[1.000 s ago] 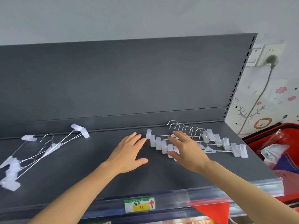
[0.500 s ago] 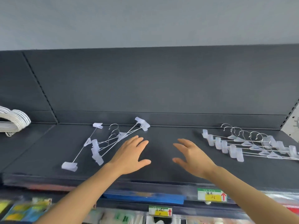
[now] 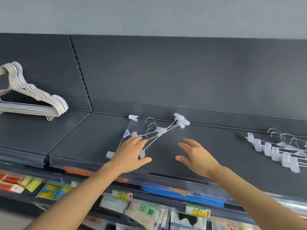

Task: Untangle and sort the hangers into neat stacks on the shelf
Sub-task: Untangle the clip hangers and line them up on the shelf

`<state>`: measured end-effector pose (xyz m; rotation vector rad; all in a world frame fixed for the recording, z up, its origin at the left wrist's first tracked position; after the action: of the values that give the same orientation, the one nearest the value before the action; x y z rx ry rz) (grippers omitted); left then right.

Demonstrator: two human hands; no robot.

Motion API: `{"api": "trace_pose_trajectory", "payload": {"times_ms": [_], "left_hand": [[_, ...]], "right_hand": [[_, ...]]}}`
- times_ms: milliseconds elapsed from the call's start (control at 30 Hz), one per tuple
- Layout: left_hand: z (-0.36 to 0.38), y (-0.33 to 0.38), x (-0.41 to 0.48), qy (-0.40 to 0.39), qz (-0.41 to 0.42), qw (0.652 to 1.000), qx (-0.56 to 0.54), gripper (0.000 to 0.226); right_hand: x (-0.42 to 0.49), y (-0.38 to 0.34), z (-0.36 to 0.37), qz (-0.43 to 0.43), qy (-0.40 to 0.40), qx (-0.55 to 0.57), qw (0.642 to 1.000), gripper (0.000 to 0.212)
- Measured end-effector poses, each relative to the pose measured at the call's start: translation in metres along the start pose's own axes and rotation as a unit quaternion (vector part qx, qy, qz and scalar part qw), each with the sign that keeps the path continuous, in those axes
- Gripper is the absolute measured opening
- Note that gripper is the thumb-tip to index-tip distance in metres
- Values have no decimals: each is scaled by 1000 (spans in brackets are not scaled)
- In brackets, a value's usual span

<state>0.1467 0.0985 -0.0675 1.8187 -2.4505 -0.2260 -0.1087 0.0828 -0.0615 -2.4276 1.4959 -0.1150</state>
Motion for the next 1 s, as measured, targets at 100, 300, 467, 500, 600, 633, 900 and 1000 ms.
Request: {"api": "trace_pose_trajectory", "payload": {"times_ms": [100,300,467,500,600,633,900,1000], "left_hand": [[0,-8,8,-5,-18,1000,-22,79],[-5,-26,29,-23,-69,996,-49,77],[-10,-42,52,-31,-107,990,-84,71],[-10,-43,56,-38,-108,989,-88,71],[-5,-43,67,-66,-97,991,-66,67],[-3,-42,71,-77,-91,991,-54,65],[1,-47,100,-79,-75,988,-114,26],[2,-48,110,-108,-57,986,-115,23]], "right_hand": [[18,-6,-8,-16,-2,-7,1000,59],[73,-11,-21,-71,16,-24,997,49],[126,-8,-19,-116,39,-46,991,33],[135,-5,-18,-123,28,-67,990,33],[149,0,-17,-117,-59,-122,984,41],[150,1,-17,-111,-87,-132,981,42],[123,3,-39,-84,-114,-129,981,38],[113,3,-40,-54,-112,-104,987,41]]}}
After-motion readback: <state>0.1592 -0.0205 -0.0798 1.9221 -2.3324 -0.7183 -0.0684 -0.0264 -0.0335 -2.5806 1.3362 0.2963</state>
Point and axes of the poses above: each hand's wrist, its own x-axis towards the middle knuckle, its own z-axis out of the palm, y = z × x, the point moved 1 cm from there along x, towards the middle knuckle, and after that the axes turned 6 degrees about -y, right-handed, at the moved point
